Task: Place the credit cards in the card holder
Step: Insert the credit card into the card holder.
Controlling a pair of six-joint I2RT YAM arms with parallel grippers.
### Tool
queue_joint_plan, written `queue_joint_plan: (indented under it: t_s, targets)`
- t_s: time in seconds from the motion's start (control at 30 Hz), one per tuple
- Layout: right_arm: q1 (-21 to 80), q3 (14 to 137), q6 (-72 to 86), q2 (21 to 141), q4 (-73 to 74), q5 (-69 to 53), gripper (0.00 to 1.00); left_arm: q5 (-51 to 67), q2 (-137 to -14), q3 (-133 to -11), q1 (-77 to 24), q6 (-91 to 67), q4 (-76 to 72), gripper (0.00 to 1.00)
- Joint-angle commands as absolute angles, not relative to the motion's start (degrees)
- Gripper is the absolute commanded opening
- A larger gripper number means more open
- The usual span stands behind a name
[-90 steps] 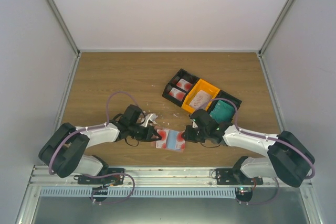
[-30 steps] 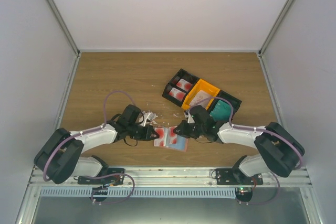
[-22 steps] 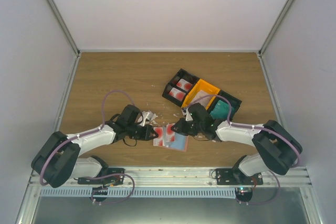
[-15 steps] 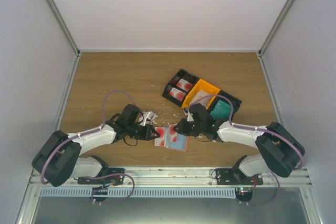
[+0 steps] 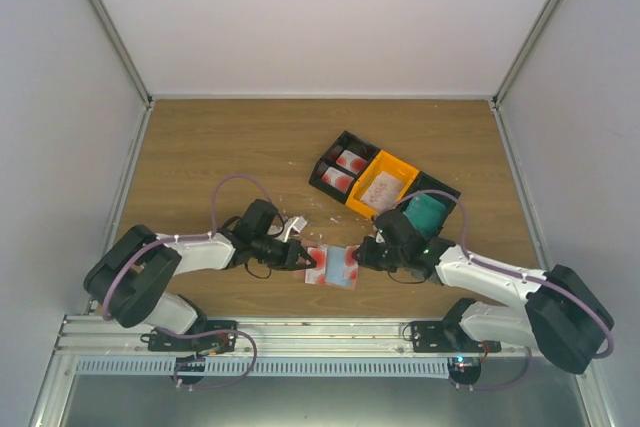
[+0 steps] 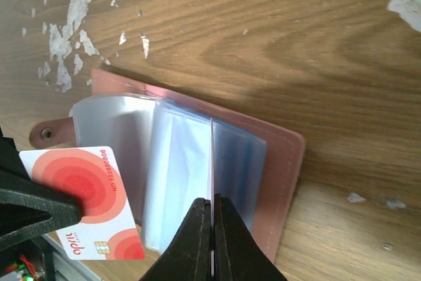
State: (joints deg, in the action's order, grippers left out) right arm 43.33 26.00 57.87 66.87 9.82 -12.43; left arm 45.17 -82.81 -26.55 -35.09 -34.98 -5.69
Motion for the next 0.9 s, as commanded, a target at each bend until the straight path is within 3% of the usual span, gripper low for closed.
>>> queue_joint_plan:
  t_s: [0.0,0.87]
  targets:
    - [43.0,24.9,58.8,64.8,13.8,-8.9,0.00,47.9,-84.6,-28.3,-36.4,-36.0,-11.7,0.00]
    - [42.8,24.0,57.1,63.5,18.5,-7.1,0.00,42.3,-92.9,-33.4,-37.0,-31.7,-8.0,0.00]
